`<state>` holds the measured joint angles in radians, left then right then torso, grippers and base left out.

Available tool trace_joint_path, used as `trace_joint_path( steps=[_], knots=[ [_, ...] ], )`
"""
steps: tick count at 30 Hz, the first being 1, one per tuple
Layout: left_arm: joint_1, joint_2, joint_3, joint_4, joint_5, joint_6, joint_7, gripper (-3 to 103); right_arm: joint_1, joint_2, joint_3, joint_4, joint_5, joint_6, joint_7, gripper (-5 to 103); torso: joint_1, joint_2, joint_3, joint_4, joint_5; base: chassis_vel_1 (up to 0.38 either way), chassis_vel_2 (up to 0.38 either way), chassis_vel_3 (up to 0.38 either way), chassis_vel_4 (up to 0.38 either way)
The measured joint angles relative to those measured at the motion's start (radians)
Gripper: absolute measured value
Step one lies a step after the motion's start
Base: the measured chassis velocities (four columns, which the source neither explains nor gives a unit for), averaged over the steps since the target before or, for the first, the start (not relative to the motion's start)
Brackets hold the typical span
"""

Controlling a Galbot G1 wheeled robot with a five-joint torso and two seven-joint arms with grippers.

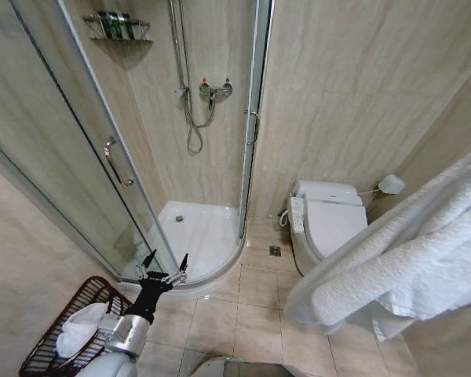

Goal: Discard the used towel into the hamper.

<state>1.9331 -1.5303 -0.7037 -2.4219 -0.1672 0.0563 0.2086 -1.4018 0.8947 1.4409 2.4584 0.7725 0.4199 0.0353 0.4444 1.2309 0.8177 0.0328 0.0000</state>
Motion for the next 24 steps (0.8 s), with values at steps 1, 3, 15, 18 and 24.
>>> trace_joint_path(
  steps=[1,3,15,18,24],
  knots=[
    [0.000,0.000,0.000,0.000,0.000,0.000,0.000,100,0.000,0.001,0.000,0.001,0.000,0.000,0.000,5,0.004,0.008,0.004,0.0000,0.0000,0.000,0.000,0.000,0.000],
    [0.000,0.000,0.000,0.000,0.000,0.000,0.000,100,0.000,0.001,0.000,0.001,0.001,0.000,0.000,5,0.006,0.014,0.008,0.0000,0.0000,0.000,0.000,0.000,0.000],
    [0.000,0.000,0.000,0.000,0.000,0.000,0.000,100,0.003,0.008,0.000,0.001,0.004,-0.003,0.000,5,0.039,0.086,0.047,0.0000,0.0000,0.000,0.000,0.000,0.000],
    [0.000,0.000,0.000,0.000,0.000,0.000,0.000,100,0.002,0.007,-0.001,-0.001,0.004,-0.003,0.000,5,0.046,0.101,0.055,0.0000,0.0001,0.000,0.000,0.000,0.000],
    [0.000,0.000,0.000,0.000,0.000,0.000,0.000,100,0.005,-0.009,-0.001,0.008,0.006,-0.010,0.007,5,0.062,0.137,0.074,0.0000,-0.0001,0.000,0.000,0.000,0.000]
  ],
)
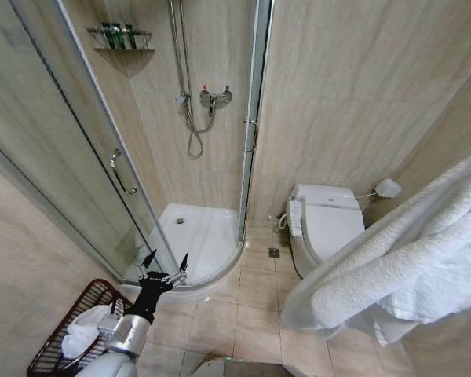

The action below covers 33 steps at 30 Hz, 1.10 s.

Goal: Discard the used towel into the hamper.

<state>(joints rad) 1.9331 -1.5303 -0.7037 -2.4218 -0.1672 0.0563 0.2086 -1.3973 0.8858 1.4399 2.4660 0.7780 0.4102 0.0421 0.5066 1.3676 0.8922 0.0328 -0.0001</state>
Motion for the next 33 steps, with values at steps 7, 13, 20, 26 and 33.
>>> trace_joint_path(
  steps=[7,13,20,26,33],
  knots=[
    [0.000,0.000,0.000,0.000,0.000,0.000,0.000,100,-0.003,0.014,-0.007,0.000,-0.003,0.001,-0.003,5,0.016,0.035,0.019,0.0000,0.0001,0.000,0.000,0.000,0.000],
    [0.000,0.000,0.000,0.000,0.000,0.000,0.000,100,0.000,0.017,-0.012,-0.005,-0.009,0.003,-0.006,5,0.030,0.066,0.037,0.0000,0.0001,0.000,0.000,0.000,0.000],
    [0.000,0.000,0.000,0.000,0.000,0.000,0.000,100,0.011,0.016,-0.030,-0.011,-0.026,0.001,-0.007,5,0.046,0.102,0.056,0.0000,0.0001,0.000,0.000,0.000,0.000],
    [0.000,0.000,0.000,0.000,0.000,0.000,0.000,100,0.014,0.016,-0.041,-0.014,-0.036,-0.001,-0.007,5,0.047,0.103,0.057,0.0000,0.0001,0.000,0.000,0.000,0.000],
    [0.000,0.000,0.000,0.000,0.000,0.000,0.000,100,-0.002,0.018,-0.027,-0.015,-0.028,0.004,-0.008,5,0.045,0.099,0.054,0.0000,0.0001,0.000,0.000,0.000,0.000]
  ],
)
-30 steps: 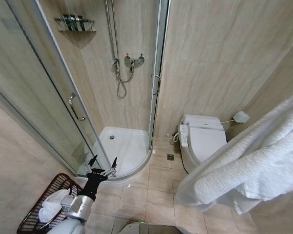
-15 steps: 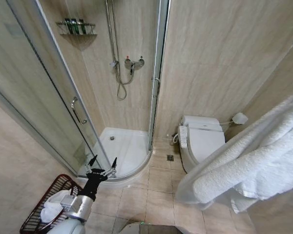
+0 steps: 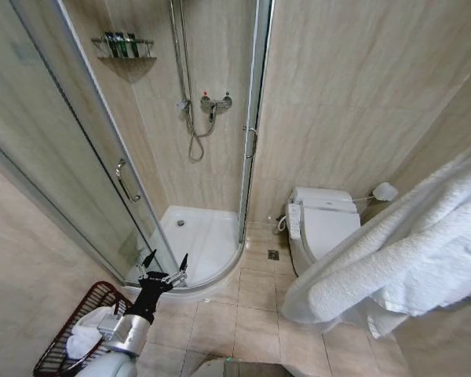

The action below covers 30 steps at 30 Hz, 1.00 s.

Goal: Discard the used towel into the hamper.

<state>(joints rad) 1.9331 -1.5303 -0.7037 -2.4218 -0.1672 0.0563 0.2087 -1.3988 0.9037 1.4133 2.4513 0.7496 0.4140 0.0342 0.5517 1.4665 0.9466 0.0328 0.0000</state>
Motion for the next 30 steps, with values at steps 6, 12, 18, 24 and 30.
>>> trace_joint_path(
  steps=[6,12,18,24,30],
  knots=[
    [0.000,0.000,0.000,0.000,0.000,0.000,0.000,100,-0.004,0.004,0.001,0.005,0.000,-0.003,0.000,5,-0.001,-0.003,-0.002,0.0000,0.0001,0.000,0.000,0.000,0.000],
    [0.000,0.000,0.000,0.000,0.000,0.000,0.000,100,-0.009,0.005,0.007,0.010,0.000,-0.005,0.001,5,-0.003,-0.006,-0.003,0.0002,0.0000,0.024,0.022,0.032,0.026],
    [0.000,0.000,0.000,0.000,0.000,0.000,0.000,100,-0.009,0.011,0.008,0.012,0.000,-0.007,0.002,5,-0.004,-0.008,-0.004,0.0000,0.0000,0.000,0.000,0.000,0.000],
    [0.000,0.000,0.000,0.000,0.000,0.000,0.000,100,-0.008,0.018,0.005,0.017,-0.001,-0.007,0.002,5,-0.004,-0.009,-0.005,-0.0001,0.0000,0.000,0.000,0.000,0.000],
    [0.000,0.000,0.000,0.000,0.000,0.000,0.000,100,-0.006,0.008,0.004,0.019,-0.001,-0.008,0.002,5,-0.004,-0.010,-0.005,-0.0001,0.0000,0.017,0.010,0.011,0.011]
  ],
)
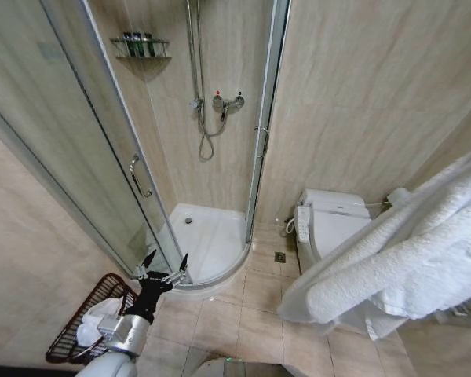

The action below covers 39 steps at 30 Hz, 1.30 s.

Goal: Discard the used towel into the hamper.

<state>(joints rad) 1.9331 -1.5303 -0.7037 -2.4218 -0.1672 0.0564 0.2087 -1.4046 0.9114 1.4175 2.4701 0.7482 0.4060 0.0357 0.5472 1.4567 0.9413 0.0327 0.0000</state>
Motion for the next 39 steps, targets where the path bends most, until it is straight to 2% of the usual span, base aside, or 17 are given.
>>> trace_joint_path(
  steps=[39],
  knots=[
    [0.000,0.000,0.000,0.000,0.000,0.000,0.000,100,0.008,-0.006,0.006,0.001,-0.001,-0.010,-0.001,5,-0.001,-0.003,-0.001,0.0001,0.0001,0.107,0.101,0.103,0.098]
  ],
)
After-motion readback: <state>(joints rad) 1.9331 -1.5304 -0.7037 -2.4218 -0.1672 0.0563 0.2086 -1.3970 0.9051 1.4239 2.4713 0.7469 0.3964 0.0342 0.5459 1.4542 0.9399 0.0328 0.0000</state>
